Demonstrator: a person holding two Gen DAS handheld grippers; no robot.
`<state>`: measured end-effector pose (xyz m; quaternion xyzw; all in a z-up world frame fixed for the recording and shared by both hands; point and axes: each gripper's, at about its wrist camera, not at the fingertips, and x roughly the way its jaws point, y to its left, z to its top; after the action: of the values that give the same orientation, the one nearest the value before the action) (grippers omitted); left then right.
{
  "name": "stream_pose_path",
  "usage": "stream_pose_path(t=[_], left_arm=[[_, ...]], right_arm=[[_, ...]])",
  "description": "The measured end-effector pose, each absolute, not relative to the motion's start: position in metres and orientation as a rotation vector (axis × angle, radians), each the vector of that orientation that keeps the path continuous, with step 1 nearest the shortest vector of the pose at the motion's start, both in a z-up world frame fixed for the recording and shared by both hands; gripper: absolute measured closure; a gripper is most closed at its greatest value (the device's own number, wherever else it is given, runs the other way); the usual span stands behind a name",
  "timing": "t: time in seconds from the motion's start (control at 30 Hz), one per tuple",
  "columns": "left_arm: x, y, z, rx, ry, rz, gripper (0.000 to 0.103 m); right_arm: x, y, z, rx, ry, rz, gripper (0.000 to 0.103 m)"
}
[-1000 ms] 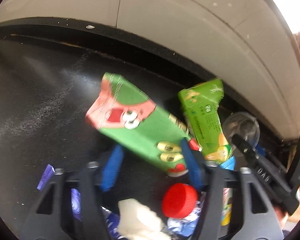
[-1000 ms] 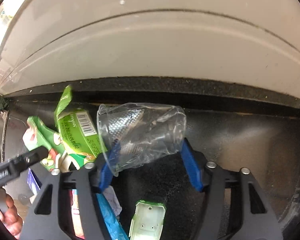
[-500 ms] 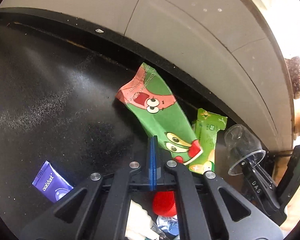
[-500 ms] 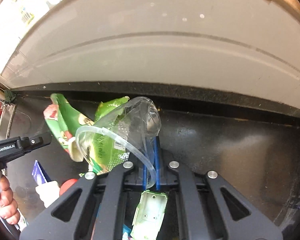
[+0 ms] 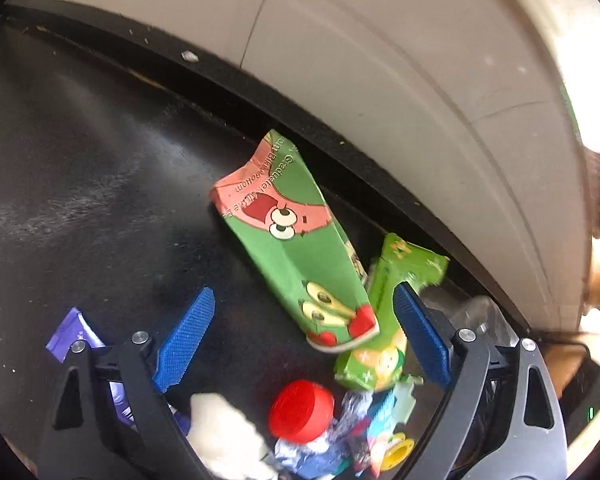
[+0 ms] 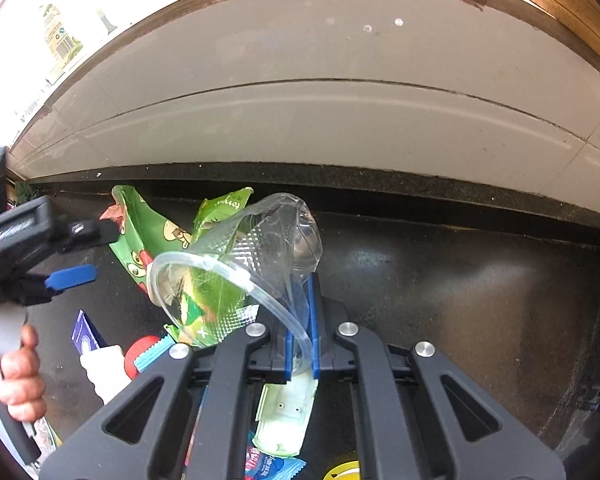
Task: Collect trash
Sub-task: 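Grasp the green cartoon wrapper with the left tool while the right tool grasps the clear cup, then carry wrapper and cup to the floor bin and open both tools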
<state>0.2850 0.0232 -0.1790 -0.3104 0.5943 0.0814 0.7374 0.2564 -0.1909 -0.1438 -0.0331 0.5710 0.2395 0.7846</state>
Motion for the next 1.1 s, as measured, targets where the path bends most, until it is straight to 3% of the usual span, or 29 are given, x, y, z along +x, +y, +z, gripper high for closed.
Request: stream_pose_path(t=[0.13, 0.23, 0.33, 0.8, 1.1], left_arm=[[0.297, 0.017, -0.194, -0.609, 1.327, 0.224, 0.017], [0.296, 0.017, -0.196, -0.656, 1.307, 0.165, 0.044], [0.294, 0.013, -0.185, -0.598, 1.297, 0.141, 0.050], [0.192, 0.013, -0.090, -0.405, 1.277, 0.049, 0.051], [0.103, 0.011, -0.060, -0.284, 1.229, -0.006, 0.051]], right_arm=[[0.258, -0.185, -0.149, -0.089, 1.243, 0.527, 0.096], [0.257, -0.180, -0.150, -0.099, 1.240, 0.532, 0.096], [0.255, -0.177, -0.145, -0.103, 1.234, 0.537, 0.096], [0.172, -0.186, -0.068, -0.092, 1.152, 0.535, 0.096], [0.096, -0.185, -0.047, -0.096, 1.139, 0.529, 0.096]])
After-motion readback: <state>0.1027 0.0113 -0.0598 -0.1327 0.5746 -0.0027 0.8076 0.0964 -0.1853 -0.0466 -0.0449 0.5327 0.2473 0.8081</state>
